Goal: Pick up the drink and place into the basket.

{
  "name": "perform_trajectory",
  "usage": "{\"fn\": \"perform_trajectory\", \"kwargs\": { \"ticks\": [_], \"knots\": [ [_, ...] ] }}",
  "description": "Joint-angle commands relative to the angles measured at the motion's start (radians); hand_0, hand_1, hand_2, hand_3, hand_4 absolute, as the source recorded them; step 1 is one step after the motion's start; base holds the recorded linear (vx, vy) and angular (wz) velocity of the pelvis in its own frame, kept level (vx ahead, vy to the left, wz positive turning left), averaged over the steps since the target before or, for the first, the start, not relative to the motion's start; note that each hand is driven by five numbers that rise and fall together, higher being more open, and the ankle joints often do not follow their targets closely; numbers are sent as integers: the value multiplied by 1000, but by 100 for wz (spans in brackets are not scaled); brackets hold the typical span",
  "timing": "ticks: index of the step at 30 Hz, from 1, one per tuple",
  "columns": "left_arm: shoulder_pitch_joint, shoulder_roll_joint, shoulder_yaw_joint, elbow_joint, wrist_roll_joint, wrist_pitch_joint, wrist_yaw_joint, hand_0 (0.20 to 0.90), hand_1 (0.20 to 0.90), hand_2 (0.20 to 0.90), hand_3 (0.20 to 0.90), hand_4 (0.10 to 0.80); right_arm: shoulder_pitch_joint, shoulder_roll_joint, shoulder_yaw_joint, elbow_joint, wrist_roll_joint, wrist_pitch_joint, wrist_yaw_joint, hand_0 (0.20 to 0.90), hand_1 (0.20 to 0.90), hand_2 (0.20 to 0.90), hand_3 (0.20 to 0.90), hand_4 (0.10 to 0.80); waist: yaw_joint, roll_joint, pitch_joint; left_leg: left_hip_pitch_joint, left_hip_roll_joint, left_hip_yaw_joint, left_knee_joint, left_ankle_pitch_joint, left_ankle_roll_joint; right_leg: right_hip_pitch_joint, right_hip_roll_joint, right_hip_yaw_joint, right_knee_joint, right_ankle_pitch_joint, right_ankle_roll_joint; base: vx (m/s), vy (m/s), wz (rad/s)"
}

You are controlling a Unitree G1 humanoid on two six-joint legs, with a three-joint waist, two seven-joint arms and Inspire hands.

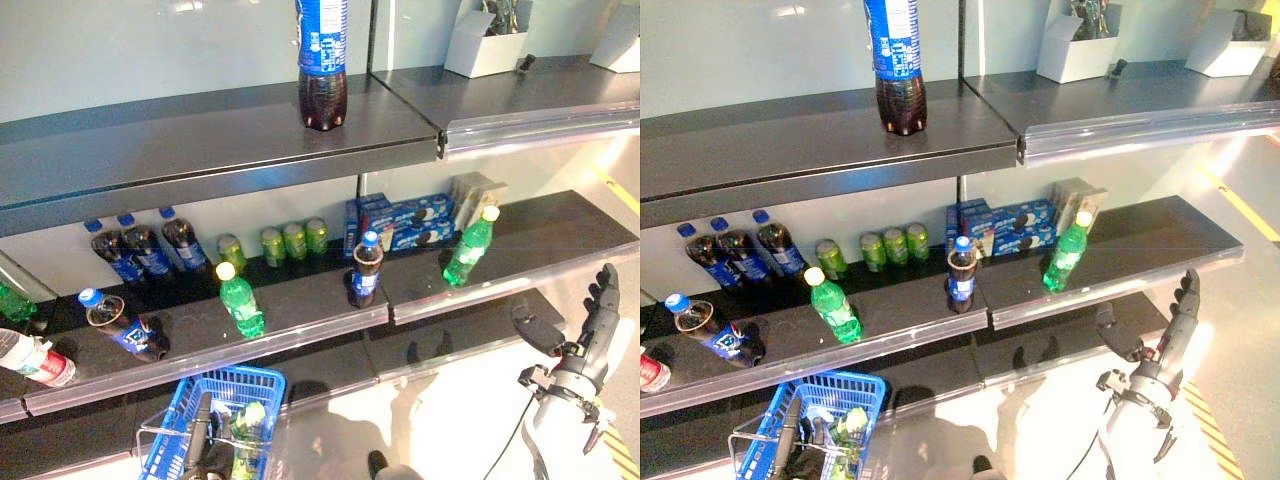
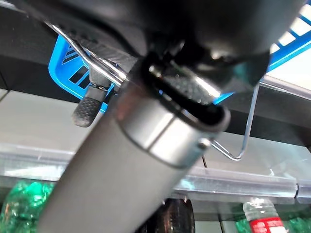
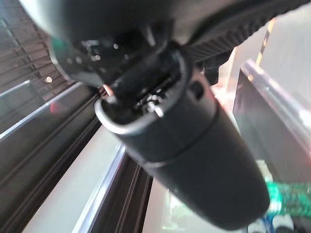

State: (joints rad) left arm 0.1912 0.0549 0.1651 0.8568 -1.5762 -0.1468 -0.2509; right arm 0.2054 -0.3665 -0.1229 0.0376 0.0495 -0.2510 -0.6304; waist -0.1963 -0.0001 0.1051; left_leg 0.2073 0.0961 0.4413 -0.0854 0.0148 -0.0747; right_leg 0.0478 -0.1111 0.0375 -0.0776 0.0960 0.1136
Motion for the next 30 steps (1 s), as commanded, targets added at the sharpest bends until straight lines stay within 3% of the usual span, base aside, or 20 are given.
{"fn": "perform_trajectory", "kwargs": {
  "ticks": [1,6,13,20,24,25,30],
  "knots": [
    [-90,17,16,-146,8,-24,-77,300,300,300,200,100,-128,-103,-34,-111,-4,-65,9,900,900,900,900,800,33,8,21,-56,29,-124,178,-132,29,-77,-42,-61,170,-85,20,101,-62,4],
    [-20,5,8,-141,60,14,-88,300,300,300,200,100,-107,-141,-103,-129,28,-33,-1,900,900,900,900,800,41,45,30,-64,27,-141,219,-118,17,-50,-41,-86,200,-109,5,190,-61,3],
    [-64,-7,-55,-128,-10,22,-112,300,300,300,200,100,-211,-207,-123,-92,68,-44,-20,900,900,900,900,800,30,121,90,-144,9,-158,247,-91,7,-119,-65,-84,229,-114,-2,-81,70,8],
    [-100,-13,-93,-145,-49,7,-125,300,300,300,200,100,-268,-214,-104,-93,67,-49,-31,900,900,900,900,800,26,143,142,-182,2,-177,250,-72,5,-149,-73,-82,232,-105,-2,-92,-6,0],
    [-150,-8,-128,-174,-89,-11,-137,300,300,300,200,100,-376,-234,-82,-96,52,-47,-59,900,900,900,900,800,27,157,204,-237,0,-195,258,-54,1,-202,-77,-83,247,-99,-10,-233,-43,-7],
    [-185,-3,-140,-182,-113,-22,-139,300,300,300,200,100,-463,-246,-56,-92,40,-29,-73,900,900,900,900,800,30,162,239,-272,1,-208,265,-45,-2,-233,-74,-83,254,-95,-16,-298,-85,-15],
    [-231,9,-148,-198,-129,-32,-137,300,300,300,200,100,-585,-247,-13,-94,8,-6,-90,900,900,900,900,800,40,158,291,-327,13,-219,278,-24,-11,-275,-66,-89,258,-90,-30,-173,-76,-4]
  ]
}}
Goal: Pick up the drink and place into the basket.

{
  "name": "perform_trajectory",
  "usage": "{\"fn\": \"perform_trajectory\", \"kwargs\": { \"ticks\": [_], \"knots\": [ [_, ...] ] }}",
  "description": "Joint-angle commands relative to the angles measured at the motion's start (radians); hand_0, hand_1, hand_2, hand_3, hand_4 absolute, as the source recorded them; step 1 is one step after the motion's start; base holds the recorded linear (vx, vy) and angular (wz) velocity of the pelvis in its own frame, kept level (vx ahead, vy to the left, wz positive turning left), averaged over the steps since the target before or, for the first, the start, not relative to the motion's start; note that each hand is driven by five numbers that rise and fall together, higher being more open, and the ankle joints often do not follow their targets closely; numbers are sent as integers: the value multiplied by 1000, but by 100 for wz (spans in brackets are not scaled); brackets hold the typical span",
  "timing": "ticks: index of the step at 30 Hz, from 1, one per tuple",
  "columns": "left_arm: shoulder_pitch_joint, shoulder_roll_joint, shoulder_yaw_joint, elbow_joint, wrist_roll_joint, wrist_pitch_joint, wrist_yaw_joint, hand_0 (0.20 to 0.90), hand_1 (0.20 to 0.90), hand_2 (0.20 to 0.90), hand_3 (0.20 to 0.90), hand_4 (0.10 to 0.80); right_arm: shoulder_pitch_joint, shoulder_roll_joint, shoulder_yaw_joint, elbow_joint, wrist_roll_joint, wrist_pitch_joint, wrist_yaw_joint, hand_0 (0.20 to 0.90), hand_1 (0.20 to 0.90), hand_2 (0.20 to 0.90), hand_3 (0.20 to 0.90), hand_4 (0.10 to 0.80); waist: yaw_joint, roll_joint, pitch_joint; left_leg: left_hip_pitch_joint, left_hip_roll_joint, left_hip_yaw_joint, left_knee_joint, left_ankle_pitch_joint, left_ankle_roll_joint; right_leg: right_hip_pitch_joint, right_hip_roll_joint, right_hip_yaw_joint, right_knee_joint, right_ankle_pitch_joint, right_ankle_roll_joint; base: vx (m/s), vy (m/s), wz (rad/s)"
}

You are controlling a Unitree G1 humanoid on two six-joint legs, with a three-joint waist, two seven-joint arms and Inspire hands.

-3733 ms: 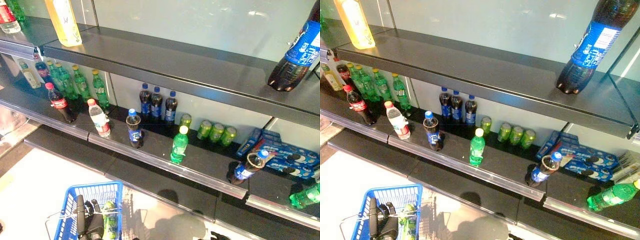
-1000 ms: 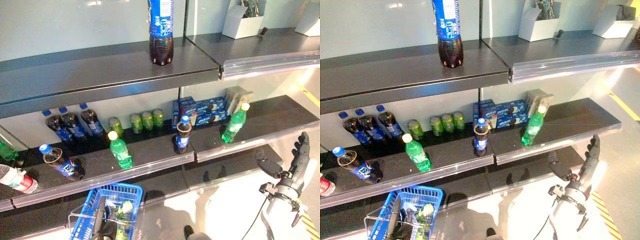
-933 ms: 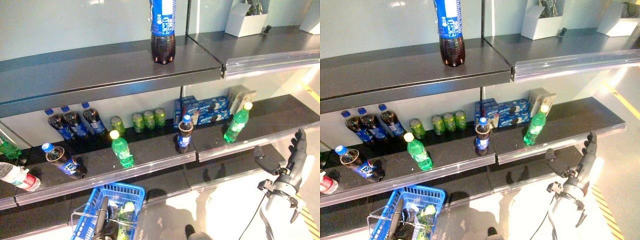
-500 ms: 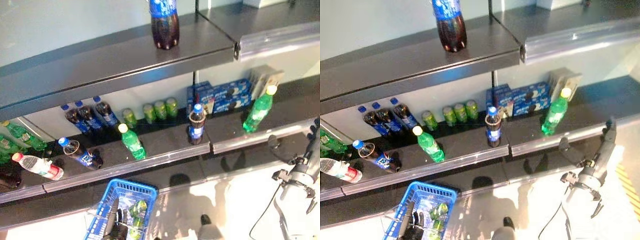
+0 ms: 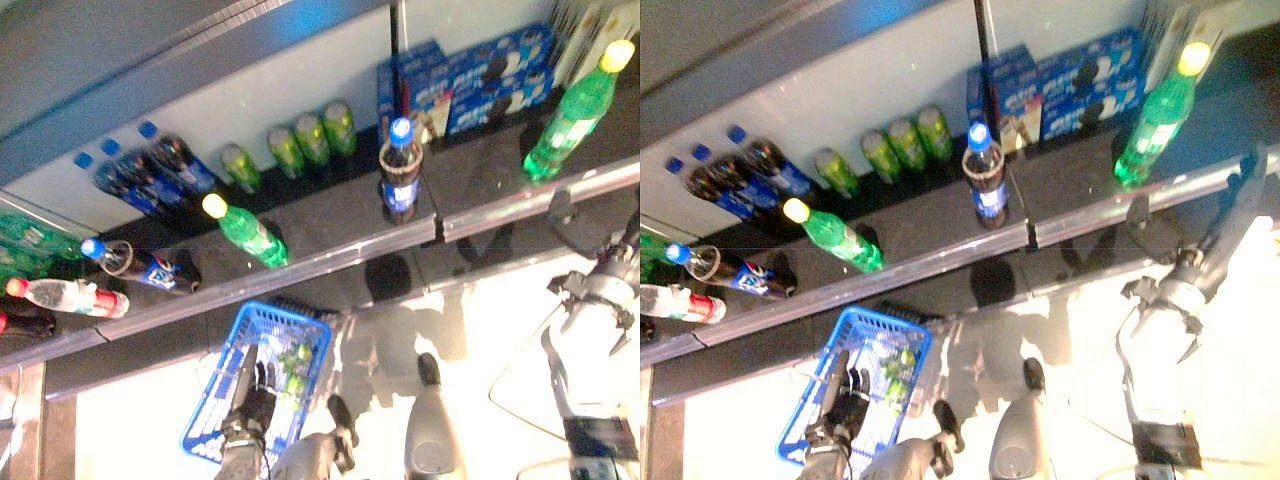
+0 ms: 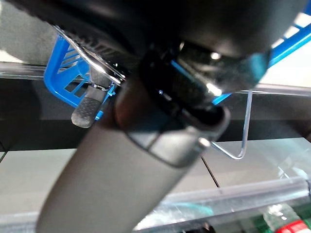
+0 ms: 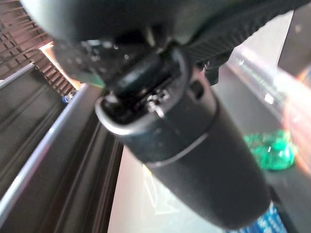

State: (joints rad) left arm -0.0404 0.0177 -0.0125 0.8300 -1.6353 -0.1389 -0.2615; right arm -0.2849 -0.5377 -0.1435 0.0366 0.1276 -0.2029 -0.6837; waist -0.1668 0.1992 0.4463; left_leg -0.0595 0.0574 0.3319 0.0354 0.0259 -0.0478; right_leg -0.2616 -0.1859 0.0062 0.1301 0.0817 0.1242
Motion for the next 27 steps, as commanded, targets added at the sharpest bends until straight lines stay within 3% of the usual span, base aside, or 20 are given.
{"fn": "perform_trajectory", "kwargs": {
  "ticks": [1,7,17,27],
  "knots": [
    [-2,48,30,-173,-71,-41,-126,300,300,300,200,100,-102,-76,10,-94,-72,-52,-39,900,900,900,900,800,11,-42,-46,-66,53,-111,159,-33,-39,30,10,-59,52,-75,-42,-94,-57,3],
    [-34,48,22,-194,-59,-62,-117,300,300,300,200,100,-165,-53,35,-111,-100,-25,-53,900,900,900,900,800,23,-53,-17,-106,68,-121,169,-12,-46,-4,20,-67,58,-72,-54,-67,-59,-1],
    [-63,74,17,-178,-69,-63,-125,300,300,300,200,100,-288,-102,43,-83,-96,35,-82,900,900,900,900,800,42,-56,7,-140,74,-127,178,-6,-52,-44,23,-78,78,-76,-61,-13,-13,0],
    [-102,113,19,-170,-54,-55,-107,300,300,300,200,100,-397,-157,36,29,61,33,-116,900,900,900,900,800,67,-70,15,-160,75,-142,187,-13,-53,-64,29,-94,94,-83,-64,-2,-53,5]
  ]
}}
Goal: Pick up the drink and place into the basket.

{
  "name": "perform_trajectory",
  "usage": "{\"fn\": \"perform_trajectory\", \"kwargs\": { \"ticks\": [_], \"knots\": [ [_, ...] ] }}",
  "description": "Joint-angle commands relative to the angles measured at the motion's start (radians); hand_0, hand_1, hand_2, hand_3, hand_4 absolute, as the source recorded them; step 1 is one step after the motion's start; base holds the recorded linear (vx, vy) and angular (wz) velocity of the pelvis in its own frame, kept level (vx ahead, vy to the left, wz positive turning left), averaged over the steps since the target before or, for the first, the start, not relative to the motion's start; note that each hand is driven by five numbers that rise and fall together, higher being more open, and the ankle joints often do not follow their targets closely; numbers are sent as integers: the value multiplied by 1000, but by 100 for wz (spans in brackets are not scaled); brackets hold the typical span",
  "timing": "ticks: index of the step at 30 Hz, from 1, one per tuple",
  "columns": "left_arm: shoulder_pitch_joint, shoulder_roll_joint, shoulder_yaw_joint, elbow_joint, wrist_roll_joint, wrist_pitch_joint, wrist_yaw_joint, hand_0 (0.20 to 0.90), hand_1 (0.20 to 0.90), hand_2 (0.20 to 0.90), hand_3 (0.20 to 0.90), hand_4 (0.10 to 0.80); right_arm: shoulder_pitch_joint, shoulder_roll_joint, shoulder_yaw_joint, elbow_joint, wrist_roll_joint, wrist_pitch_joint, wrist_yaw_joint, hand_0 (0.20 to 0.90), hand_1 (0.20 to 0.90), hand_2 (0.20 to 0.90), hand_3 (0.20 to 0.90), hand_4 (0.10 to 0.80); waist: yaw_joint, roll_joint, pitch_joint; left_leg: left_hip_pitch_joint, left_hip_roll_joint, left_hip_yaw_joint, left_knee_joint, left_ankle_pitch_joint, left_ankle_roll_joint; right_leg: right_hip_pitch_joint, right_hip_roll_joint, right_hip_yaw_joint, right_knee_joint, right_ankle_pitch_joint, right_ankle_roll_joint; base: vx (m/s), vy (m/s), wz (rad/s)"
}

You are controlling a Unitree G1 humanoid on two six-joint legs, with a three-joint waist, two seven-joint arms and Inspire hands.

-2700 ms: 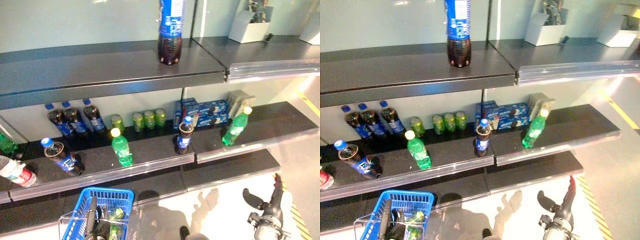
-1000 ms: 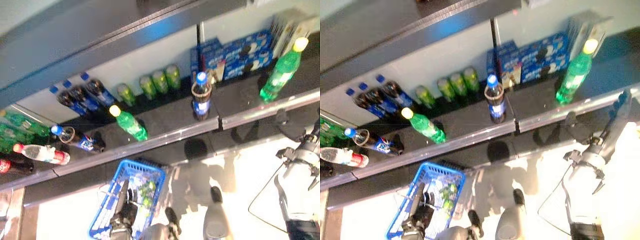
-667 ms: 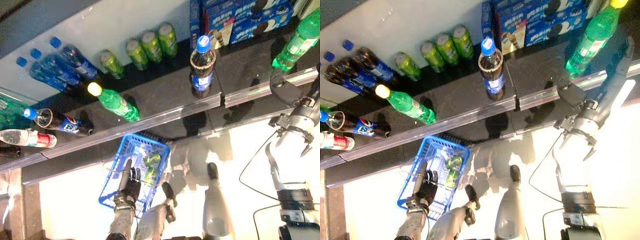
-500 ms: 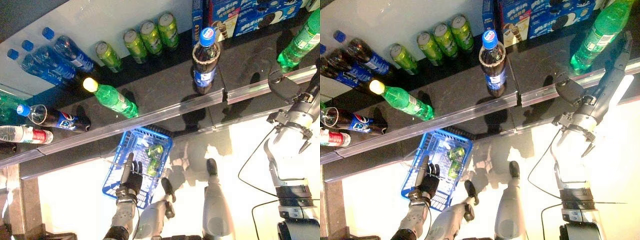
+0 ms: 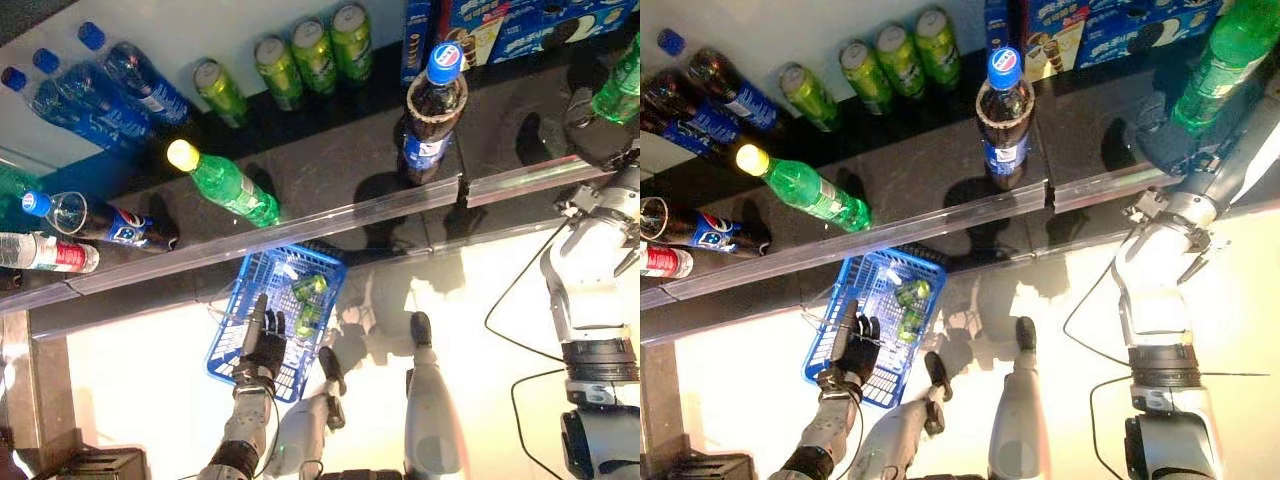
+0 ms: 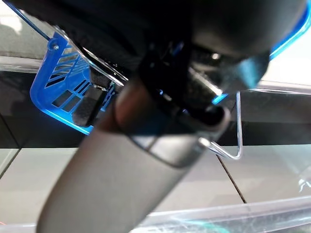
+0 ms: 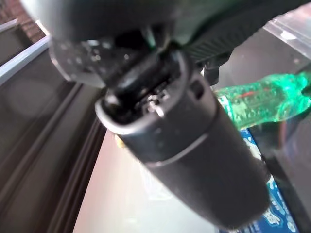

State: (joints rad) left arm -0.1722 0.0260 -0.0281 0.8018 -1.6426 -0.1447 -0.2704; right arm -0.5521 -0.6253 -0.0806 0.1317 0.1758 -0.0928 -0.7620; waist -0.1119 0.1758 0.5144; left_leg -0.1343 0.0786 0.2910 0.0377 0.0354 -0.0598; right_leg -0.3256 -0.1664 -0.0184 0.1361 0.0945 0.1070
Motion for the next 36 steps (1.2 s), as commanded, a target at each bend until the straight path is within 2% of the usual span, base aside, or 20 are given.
{"fn": "perform_trajectory", "kwargs": {
  "ticks": [1,9,15,16,17,18,24,36],
  "knots": [
    [23,111,33,-143,-43,-49,-93,300,300,300,200,100,-152,-81,-24,-43,43,-87,-43,900,900,900,900,800,15,-47,-51,-90,53,-103,188,-25,-40,-4,10,-71,92,-97,-47,9,-62,4],
    [3,131,23,-136,-55,-43,-88,300,300,300,200,100,-270,-133,-6,34,140,-93,-11,900,900,900,900,800,26,-42,-42,-106,53,-115,201,-21,-42,-26,13,-78,115,-107,-55,3,-18,1],
    [2,137,21,-138,-52,-33,-90,300,300,300,200,100,-302,-168,3,69,153,-87,-11,900,900,900,900,800,31,-43,-39,-114,54,-118,211,-18,-43,-31,12,-83,125,-111,-59,7,-7,3],
    [2,138,21,-137,-49,-32,-92,300,300,300,200,100,-305,-173,4,74,157,-85,-12,848,848,848,840,740,32,-43,-39,-115,53,-118,211,-18,-43,-31,12,-83,124,-111,-59,29,-23,5],
    [2,142,18,-133,-53,-29,-99,300,300,300,200,100,-314,-187,5,102,162,-84,-20,733,733,733,705,605,35,-43,-38,-119,52,-120,214,-18,-42,-33,11,-85,127,-112,-61,15,-12,7],
    [3,142,18,-133,-53,-28,-100,300,300,300,200,100,-318,-191,6,110,160,-83,-20,300,300,300,200,100,36,-43,-38,-119,52,-121,215,-18,-42,-34,11,-86,128,-112,-61,11,-7,13],
    [4,154,22,-137,-58,-22,-96,300,300,300,200,100,-329,-222,3,183,182,-94,-27,300,300,300,200,100,39,-40,-36,-122,47,-123,207,-20,-40,-45,8,-87,135,-114,-61,0,2,4],
    [-3,159,31,-146,-56,-20,-89,300,300,300,200,100,-319,-230,-2,221,199,-115,-14,300,300,300,200,100,39,-47,-38,-124,43,-122,210,-31,-34,-48,11,-84,140,-116,-62,-6,-1,0]
  ]
}}
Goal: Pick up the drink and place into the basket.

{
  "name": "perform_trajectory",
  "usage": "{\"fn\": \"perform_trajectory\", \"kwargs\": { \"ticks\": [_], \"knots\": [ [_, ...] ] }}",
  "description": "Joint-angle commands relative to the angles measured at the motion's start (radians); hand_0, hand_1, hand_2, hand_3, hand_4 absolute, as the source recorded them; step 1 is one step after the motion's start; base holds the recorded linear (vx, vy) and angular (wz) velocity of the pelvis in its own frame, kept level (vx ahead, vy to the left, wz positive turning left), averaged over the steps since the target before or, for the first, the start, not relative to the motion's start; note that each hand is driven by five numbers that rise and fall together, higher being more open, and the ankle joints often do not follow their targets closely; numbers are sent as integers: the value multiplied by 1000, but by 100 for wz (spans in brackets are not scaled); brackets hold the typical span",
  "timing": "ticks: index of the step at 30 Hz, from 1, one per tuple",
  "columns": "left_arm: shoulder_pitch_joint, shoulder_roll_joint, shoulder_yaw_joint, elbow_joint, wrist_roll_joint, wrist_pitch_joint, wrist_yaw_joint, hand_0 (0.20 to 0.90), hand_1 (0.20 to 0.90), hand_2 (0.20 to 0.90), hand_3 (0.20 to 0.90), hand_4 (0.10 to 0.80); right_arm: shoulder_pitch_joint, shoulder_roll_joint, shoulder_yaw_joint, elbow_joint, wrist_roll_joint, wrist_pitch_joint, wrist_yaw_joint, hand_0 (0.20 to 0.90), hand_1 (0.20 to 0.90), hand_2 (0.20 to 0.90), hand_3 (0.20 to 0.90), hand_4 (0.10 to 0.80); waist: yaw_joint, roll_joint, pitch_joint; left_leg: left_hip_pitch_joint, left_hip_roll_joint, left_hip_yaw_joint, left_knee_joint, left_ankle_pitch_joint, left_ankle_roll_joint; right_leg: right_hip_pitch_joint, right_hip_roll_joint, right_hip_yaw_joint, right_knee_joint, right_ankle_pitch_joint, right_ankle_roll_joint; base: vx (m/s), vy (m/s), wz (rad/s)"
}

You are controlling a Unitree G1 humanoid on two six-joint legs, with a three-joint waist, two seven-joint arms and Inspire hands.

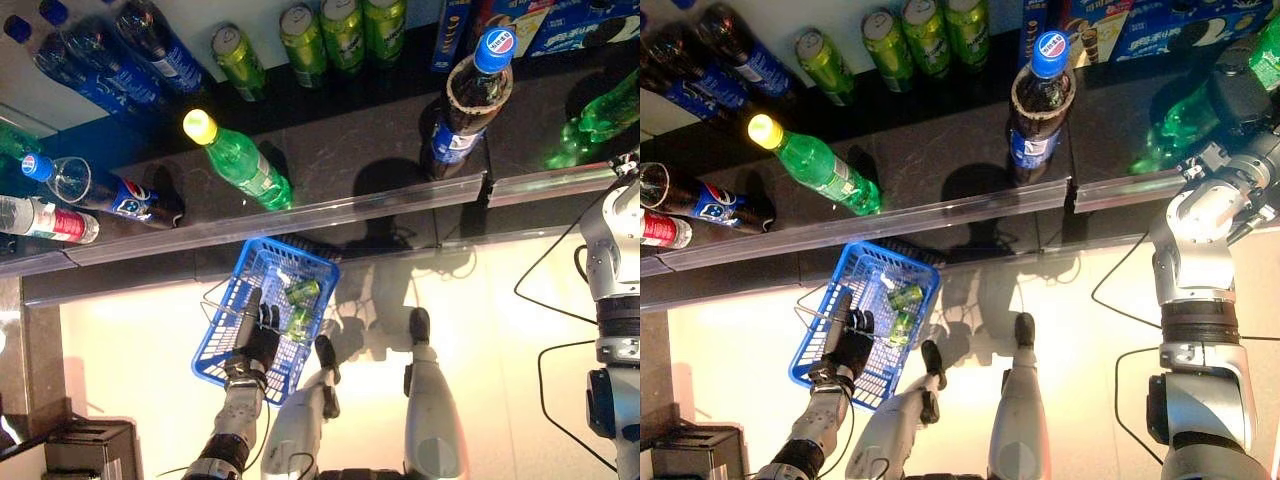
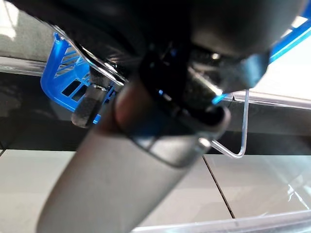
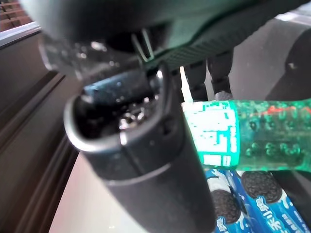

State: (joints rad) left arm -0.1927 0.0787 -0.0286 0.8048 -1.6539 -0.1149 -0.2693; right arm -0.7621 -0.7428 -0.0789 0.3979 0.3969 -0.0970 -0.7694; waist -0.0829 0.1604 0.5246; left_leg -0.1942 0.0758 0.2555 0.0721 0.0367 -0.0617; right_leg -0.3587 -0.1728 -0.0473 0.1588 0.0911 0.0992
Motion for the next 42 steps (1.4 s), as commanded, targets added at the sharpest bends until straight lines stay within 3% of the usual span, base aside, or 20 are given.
{"fn": "perform_trajectory", "kwargs": {
  "ticks": [1,13,28,35,39,42],
  "knots": [
    [19,107,36,-152,-45,-49,-91,300,300,300,200,100,-105,-113,-6,-48,-18,-118,-11,300,300,300,200,100,10,-34,-51,-60,46,-86,175,-33,-32,-12,18,-55,116,-113,-55,0,0,0],
    [31,101,60,-164,-50,-57,-97,300,300,300,200,100,-22,-95,-69,-160,-63,-166,-31,300,300,300,200,100,0,-45,-70,-47,41,-78,221,-49,-30,11,21,-62,139,-134,-66,-27,27,1],
    [104,60,147,-200,17,-72,-79,300,300,300,200,100,341,95,-206,-483,-27,-255,171,300,300,300,200,100,-44,-101,-188,53,57,-39,236,-96,-22,147,45,-48,112,-161,-73,21,30,0],
    [157,39,185,-209,50,-72,-76,300,300,300,200,100,475,187,-221,-586,-20,-282,295,300,300,300,200,100,-54,-128,-259,130,62,-20,193,-113,-16,232,66,-41,74,-170,-72,71,10,-3],
    [186,29,204,-213,81,-65,-83,300,300,300,200,100,549,226,-220,-627,58,-255,425,300,300,300,200,100,-53,-144,-303,167,67,-17,171,-113,-17,277,77,-39,48,-176,-70,99,-11,1],
    [219,14,212,-229,97,-66,-108,300,300,300,200,100,636,270,-196,-678,160,-208,604,300,300,300,200,100,-47,-151,-336,190,75,-14,166,-108,-19,306,86,-44,42,-185,-73,110,11,6]
  ]
}}
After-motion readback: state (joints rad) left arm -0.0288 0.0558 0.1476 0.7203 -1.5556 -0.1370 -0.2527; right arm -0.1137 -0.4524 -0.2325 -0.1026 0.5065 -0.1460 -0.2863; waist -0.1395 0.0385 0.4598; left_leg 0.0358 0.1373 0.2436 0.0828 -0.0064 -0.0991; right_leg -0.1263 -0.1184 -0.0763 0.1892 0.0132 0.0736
